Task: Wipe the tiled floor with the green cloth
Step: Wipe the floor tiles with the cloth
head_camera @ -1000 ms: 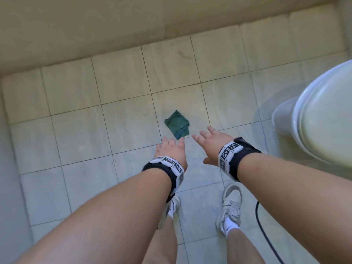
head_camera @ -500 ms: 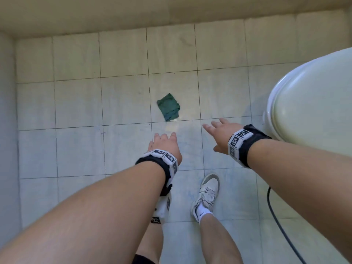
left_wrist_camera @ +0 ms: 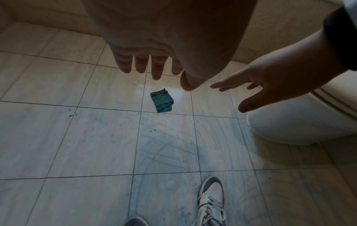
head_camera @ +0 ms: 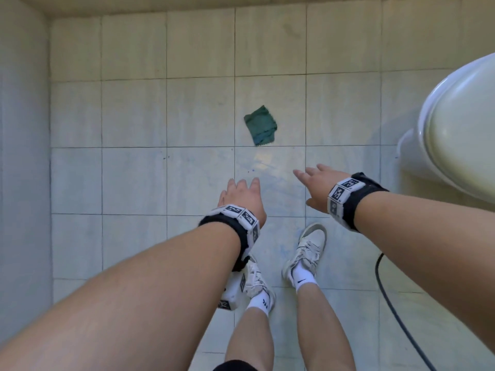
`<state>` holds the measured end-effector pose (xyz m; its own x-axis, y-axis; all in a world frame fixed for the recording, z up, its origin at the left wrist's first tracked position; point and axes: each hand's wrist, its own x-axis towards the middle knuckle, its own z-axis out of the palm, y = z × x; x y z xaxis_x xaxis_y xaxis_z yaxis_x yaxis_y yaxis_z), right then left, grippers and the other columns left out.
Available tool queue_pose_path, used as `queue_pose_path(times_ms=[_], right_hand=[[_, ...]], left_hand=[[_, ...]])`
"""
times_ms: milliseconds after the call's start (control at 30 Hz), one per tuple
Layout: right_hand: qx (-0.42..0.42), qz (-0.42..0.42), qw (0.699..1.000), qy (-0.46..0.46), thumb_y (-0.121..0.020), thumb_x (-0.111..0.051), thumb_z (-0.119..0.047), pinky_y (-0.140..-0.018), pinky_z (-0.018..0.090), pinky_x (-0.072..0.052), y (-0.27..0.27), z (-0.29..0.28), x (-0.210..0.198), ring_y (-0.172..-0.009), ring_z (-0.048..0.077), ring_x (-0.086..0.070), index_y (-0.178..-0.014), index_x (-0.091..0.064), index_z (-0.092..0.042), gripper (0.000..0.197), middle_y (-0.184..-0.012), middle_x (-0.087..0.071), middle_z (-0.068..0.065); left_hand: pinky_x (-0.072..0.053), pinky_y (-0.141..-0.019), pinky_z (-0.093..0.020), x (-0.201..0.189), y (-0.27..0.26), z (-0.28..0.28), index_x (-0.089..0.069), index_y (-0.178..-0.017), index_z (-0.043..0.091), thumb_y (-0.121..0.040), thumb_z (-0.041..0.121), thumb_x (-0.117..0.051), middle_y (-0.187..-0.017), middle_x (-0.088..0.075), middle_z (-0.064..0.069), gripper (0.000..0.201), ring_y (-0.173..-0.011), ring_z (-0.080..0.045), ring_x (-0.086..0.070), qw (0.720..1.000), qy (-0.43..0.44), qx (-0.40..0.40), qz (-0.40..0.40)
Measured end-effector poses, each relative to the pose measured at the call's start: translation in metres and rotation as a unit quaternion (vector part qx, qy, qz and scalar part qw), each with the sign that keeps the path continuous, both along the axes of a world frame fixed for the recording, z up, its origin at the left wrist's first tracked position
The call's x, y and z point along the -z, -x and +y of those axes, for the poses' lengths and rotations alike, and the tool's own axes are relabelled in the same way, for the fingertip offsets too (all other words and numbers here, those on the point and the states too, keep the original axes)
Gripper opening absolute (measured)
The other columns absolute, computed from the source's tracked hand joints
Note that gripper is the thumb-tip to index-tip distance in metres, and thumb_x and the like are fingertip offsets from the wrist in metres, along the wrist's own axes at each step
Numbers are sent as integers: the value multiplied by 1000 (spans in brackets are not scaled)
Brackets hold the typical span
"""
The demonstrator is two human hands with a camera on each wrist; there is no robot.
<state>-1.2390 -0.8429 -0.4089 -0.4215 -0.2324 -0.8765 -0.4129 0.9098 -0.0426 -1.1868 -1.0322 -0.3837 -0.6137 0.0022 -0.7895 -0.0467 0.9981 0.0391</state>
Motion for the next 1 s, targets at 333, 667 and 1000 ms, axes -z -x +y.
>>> queue_pose_path(times_ms=[333,667,1000], right_hand=[[20,14,1000,2,-100,-54,-34,-114,50,-34,-25,-30,-4,-152,29,-14,-159,2,-27,82,-164,-18,2],[27,18,999,38,-99,-54,-34,-106,46,-43,-42,-3,9,-141,30,-35,-159,-3,-24,80,-158,-31,6],[15,18,999,30,-98,-54,-31,-100,45,-48,-23,41,16,-132,32,-46,-159,-6,-22,78,-151,-40,8]], left_hand=[[-25,-117,-46,-3,-14,-48,-12,-157,18,-90,12,-43,-156,-28,-9,74,-148,-34,-12,1000,28,0,-7],[-30,-113,-46,2,-13,-3,-11,-157,19,-88,11,-45,-155,-29,-9,77,-147,-33,-15,999,37,-15,-31],[-35,-107,-47,-6,3,50,-16,-155,18,-93,14,-43,-151,-33,-10,69,-142,-32,-22,997,35,-61,-34]])
